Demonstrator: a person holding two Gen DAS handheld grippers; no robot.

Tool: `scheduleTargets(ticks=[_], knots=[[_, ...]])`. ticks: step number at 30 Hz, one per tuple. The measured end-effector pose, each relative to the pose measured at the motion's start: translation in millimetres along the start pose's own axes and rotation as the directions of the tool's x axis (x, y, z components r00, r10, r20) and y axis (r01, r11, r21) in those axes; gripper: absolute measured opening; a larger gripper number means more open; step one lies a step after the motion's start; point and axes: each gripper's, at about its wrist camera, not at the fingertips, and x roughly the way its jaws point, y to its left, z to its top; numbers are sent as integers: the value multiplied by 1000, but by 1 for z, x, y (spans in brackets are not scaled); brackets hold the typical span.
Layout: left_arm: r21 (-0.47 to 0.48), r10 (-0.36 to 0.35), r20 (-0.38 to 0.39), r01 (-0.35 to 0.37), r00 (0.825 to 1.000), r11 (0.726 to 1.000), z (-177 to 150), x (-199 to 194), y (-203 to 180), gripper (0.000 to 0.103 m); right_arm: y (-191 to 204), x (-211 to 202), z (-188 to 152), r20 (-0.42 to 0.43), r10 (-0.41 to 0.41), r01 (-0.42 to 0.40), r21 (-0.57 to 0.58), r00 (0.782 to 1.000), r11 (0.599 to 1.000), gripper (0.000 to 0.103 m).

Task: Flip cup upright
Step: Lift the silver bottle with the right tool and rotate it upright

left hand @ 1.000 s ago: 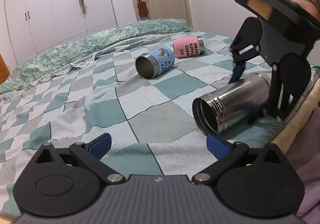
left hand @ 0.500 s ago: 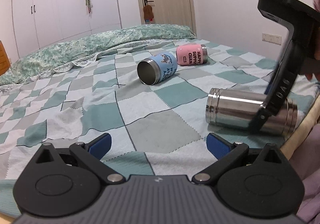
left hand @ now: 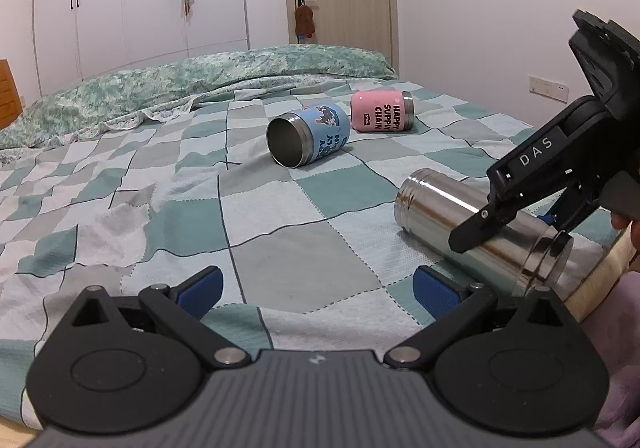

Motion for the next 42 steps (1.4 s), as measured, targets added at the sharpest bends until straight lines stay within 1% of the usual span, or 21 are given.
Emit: scheduleTargets(ticks=[4, 6, 8, 11, 12, 14, 18, 22, 23, 24, 25, 26, 28, 30, 32, 34, 35, 37, 38, 40, 42], knots=[[-11, 4, -4, -4, 1000, 1000, 0, 1, -1, 103, -4, 3, -1, 25, 14, -14, 36, 1000, 999, 64], [-10, 7, -6, -7, 1000, 1000, 0, 1, -1, 103, 0, 3, 0, 20, 5, -5, 10, 1000, 1000, 63], [-11, 10, -7, -10, 1000, 1000, 0, 2, -1, 103, 7, 4, 3, -3, -18, 18, -56, 1000, 998, 64], [-14, 16, -10, -16, 1000, 1000, 1, 3, 0, 103, 16, 1, 8, 19, -61, 63, -130, 998, 990, 82], [-14, 17, -12, -18, 1000, 1000, 1, 4, 0, 103, 19, 1, 11, 35, -65, 70, -151, 997, 986, 80], [-13, 23, -14, -23, 1000, 1000, 1, 5, 0, 103, 23, 2, 19, 48, -64, 72, -187, 997, 980, 80], [-19, 31, -16, -31, 999, 999, 2, 7, 1, 103, 31, 15, 32, 26, -93, 97, -241, 995, 966, 80], [-19, 30, -17, -31, 999, 999, 2, 7, 2, 103, 33, 29, 43, 14, -136, 135, -256, 991, 957, 78], [-20, 29, -17, -30, 999, 999, 2, 7, 2, 103, 33, 31, 45, 8, -140, 138, -260, 990, 956, 75], [-19, 29, -18, -30, 999, 999, 2, 8, 2, 103, 33, 34, 47, -4, -139, 133, -266, 990, 955, 62], [-18, 31, -20, -31, 999, 999, 2, 7, 2, 103, 31, 34, 48, -16, -118, 110, -261, 993, 959, 61], [-19, 31, -20, -32, 999, 999, 2, 7, 3, 103, 31, 33, 48, -17, -116, 108, -261, 993, 959, 61], [-24, 31, -18, -31, 999, 999, 2, 7, 4, 103, 32, 26, 43, 16, -101, 101, -290, 995, 952, 61], [-27, 32, -15, -32, 999, 999, 3, 7, 5, 103, 31, 14, 35, 71, -67, 86, -321, 995, 943, 61], [-32, 33, -8, -33, 999, 999, 5, 6, 5, 103, 30, 0, 27, 137, -27, 74, -354, 990, 932, 61], [-39, 32, 0, -32, 999, 999, 7, 5, 5, 103, 28, -17, 17, 218, 27, 60, -384, 976, 921, 61], [-44, 30, 5, -30, 1000, 999, 8, 4, 5, 103, 26, -25, 12, 258, 55, 55, -401, 964, 915, 61], [-52, 32, 15, -31, 999, 998, 10, 2, 4, 103, 22, -43, -1, 355, 102, 70, -440, 929, 895, 61], [-56, 33, 19, -32, 999, 998, 11, 1, 4, 103, 21, -51, -7, 403, 119, 87, -457, 908, 885, 61], [-65, 29, 32, -27, 999, 997, 14, -1, 2, 103, 15, -66, -17, 498, 148, 129, -479, 854, 868, 61], [-76, 28, 45, -25, 999, 997, 17, -2, 0, 103, 8, -77, -24, 574, 168, 169, -487, 802, 857, 61]])
